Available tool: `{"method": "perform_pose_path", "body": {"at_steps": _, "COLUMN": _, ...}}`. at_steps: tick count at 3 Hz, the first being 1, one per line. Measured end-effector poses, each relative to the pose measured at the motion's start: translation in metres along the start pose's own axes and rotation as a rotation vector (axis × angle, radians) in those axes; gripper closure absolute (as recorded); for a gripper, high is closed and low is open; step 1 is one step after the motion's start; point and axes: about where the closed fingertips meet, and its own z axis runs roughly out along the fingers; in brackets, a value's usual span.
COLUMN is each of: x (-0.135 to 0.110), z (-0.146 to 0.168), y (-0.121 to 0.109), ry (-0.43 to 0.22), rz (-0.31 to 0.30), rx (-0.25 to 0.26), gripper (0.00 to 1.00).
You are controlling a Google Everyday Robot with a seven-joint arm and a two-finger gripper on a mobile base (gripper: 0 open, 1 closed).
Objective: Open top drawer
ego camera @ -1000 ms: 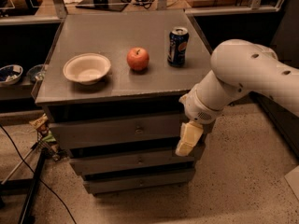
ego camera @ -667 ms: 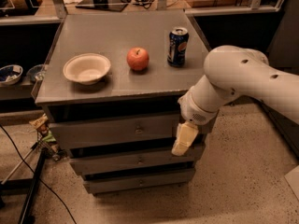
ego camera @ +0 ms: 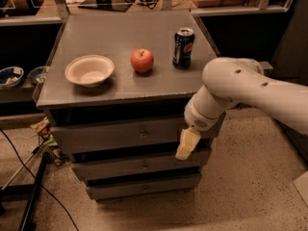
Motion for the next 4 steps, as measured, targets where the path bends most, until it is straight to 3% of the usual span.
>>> {"method": "perform_pose_path", "body": {"at_steps": 1, "x": 0.005, "z": 0.008, "y": -0.004, "ry": 0.003, "rz": 0.009, "rx": -0.004, "gripper": 0.0}}
{"method": "perform_pose_path", "body": {"at_steps": 2, "x": 0.001, "z": 0.012, "y": -0.034, "ry": -0.029, "rz": -0.013, "rx": 0.023, "gripper": 0.0}}
{"method": "perform_pose_path", "body": {"at_steps": 4, "x": 0.004, "z": 0.02, "y": -0.03, "ry": -0.019, "rz": -0.03, "rx": -0.003, "gripper": 0.0}}
